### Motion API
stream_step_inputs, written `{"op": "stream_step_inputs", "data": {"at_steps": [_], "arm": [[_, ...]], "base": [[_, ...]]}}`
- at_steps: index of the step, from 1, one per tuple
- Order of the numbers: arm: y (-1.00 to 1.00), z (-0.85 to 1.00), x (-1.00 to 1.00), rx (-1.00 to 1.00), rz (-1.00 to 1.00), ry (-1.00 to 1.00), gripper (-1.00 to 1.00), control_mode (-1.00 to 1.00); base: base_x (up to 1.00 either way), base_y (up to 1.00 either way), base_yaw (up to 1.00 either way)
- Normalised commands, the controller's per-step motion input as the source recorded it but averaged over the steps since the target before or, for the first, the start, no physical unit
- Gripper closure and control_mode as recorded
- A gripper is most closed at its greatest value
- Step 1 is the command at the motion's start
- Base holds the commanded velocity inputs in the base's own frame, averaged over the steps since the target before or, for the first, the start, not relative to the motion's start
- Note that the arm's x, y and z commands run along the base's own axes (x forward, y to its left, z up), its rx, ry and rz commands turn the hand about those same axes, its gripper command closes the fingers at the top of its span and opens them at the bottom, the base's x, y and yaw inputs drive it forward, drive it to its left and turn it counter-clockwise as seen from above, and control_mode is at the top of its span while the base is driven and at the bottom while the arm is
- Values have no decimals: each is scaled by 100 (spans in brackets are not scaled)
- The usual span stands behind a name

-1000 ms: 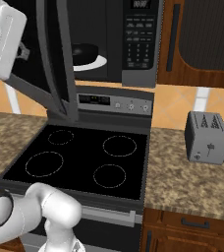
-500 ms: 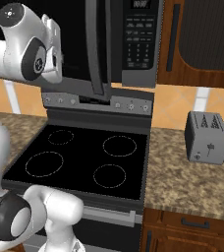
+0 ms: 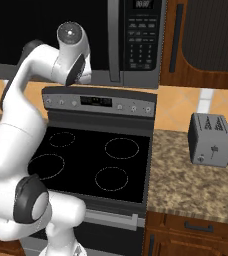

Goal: Open the microwave, place the bowl with waffle inside the microwave, then close the microwave door and turn it on.

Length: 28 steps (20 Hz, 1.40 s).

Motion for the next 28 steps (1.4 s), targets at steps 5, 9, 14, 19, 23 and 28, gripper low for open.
{"op": "stream_step_inputs", "data": {"at_steps": [5, 9, 14, 19, 23, 28], "arm": [[1, 0, 100, -6, 0, 1, 100, -100], [4, -16, 47, -14, 0, -25, 100, -100], [-2, -8, -25, -2, 5, -51, 100, -100], [-15, -26, -98, 1, 12, -76, 100, -100], [-91, -1, -100, 10, 0, -31, 100, -100], [-94, 0, -99, 12, 0, 4, 100, -100]], "base": [[0, 0, 0], [0, 0, 0], [0, 0, 0], [0, 0, 0], [0, 0, 0], [0, 0, 0]]}}
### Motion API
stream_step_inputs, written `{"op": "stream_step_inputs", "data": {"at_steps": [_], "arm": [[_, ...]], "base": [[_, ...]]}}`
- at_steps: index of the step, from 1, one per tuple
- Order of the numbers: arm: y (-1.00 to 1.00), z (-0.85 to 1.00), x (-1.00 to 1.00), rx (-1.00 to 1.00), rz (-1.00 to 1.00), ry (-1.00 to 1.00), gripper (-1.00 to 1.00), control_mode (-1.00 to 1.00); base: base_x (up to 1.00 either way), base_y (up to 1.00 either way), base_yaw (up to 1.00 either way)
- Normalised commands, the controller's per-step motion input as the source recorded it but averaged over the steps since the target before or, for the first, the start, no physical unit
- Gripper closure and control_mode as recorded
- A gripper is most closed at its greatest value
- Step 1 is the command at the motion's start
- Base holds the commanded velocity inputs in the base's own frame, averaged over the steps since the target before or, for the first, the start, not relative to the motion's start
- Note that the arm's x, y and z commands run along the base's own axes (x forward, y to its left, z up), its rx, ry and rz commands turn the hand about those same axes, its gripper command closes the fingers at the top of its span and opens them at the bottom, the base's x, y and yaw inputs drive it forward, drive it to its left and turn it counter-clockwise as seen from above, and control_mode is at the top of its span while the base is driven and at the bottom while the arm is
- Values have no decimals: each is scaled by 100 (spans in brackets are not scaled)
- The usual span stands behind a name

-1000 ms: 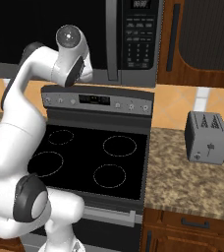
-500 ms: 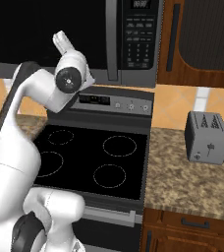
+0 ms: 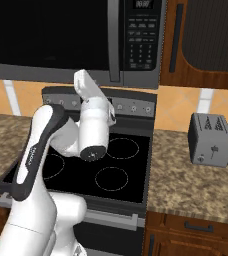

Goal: Open the microwave, place the bowl with waffle inside the microwave, then close the microwave door and turn it on.

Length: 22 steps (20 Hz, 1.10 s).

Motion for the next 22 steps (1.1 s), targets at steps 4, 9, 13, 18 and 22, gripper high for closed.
{"op": "stream_step_inputs", "data": {"at_steps": [4, 9, 13, 18, 22], "arm": [[-81, 3, -86, 7, 0, 15, 100, -100], [-58, 37, -54, 1, 0, 29, 100, -100], [-36, 56, -5, 0, 7, 36, 100, -100], [-6, 11, -1, 2, 14, 14, 100, -100], [1, -5, 20, 2, 13, 0, 100, -100]], "base": [[0, 0, 0], [0, 0, 0], [0, 0, 0], [0, 0, 0], [0, 0, 0]]}}
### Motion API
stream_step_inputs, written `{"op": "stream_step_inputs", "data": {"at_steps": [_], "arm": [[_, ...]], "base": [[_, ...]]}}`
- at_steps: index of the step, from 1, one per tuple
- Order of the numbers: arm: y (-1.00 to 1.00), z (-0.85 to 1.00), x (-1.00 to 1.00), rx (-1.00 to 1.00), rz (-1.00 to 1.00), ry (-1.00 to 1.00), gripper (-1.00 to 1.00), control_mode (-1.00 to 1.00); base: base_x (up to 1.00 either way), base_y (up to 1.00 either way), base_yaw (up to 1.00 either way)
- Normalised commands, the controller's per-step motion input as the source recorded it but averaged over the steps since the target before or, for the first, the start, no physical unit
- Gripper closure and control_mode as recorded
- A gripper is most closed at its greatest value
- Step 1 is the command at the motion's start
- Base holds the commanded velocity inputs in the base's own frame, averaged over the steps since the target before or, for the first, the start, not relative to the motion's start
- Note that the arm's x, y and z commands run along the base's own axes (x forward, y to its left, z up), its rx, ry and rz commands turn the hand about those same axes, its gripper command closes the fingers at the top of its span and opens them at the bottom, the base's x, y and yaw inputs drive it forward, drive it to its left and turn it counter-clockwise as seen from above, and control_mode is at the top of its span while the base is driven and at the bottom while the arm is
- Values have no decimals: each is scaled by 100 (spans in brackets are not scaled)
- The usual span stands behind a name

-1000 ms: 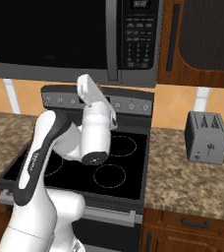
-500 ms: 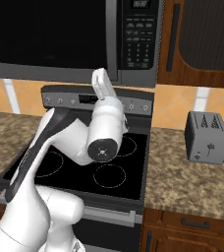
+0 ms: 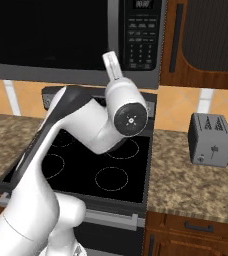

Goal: Open the microwave, place the bowl with waffle inside the microwave, then close the microwave door and turn it on.

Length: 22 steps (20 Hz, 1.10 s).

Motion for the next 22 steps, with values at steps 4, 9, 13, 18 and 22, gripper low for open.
{"op": "stream_step_inputs", "data": {"at_steps": [4, 9, 13, 18, 22], "arm": [[1, -3, 50, 0, 0, 0, 100, -100], [2, 0, 40, 0, 0, 0, 100, -100], [0, 0, 45, 0, 0, 0, 100, -100], [0, 0, 49, 0, 0, 0, 100, -100], [-1, -7, 36, 0, -2, 0, 100, -100]], "base": [[0, 0, 0], [0, 0, 0], [0, 0, 0], [0, 0, 0], [0, 0, 0]]}}
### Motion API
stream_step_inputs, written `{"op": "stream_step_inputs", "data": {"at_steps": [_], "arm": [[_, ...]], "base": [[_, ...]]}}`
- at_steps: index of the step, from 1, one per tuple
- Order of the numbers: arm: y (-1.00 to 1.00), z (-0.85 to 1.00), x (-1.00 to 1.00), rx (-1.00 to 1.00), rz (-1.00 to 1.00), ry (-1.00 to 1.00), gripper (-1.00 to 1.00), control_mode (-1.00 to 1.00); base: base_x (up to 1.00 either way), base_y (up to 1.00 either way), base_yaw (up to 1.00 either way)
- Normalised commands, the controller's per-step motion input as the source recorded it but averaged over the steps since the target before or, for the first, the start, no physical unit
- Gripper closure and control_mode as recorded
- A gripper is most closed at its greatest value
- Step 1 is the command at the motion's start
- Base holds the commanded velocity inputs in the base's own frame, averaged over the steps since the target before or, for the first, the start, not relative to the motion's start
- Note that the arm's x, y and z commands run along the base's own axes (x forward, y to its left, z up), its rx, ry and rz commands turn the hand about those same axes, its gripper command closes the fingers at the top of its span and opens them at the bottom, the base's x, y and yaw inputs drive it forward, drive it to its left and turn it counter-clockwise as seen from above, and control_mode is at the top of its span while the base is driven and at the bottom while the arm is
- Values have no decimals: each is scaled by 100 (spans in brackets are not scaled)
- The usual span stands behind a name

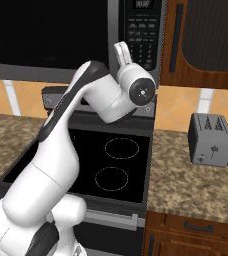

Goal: Open the microwave, place the bowl with waffle inside the microwave, then close the microwave door and turn it on.

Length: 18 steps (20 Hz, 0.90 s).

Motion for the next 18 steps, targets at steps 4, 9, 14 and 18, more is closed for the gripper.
{"op": "stream_step_inputs", "data": {"at_steps": [4, 9, 14, 18], "arm": [[-3, -7, 26, 0, -4, 0, 100, -100], [-8, -6, 31, 0, -4, 0, 100, -100], [-15, 0, 34, 0, -3, 0, 100, -100], [-15, 0, 39, 1, -1, 0, 100, -100]], "base": [[0, 0, 0], [0, 0, 0], [0, 0, 0], [0, 0, 0]]}}
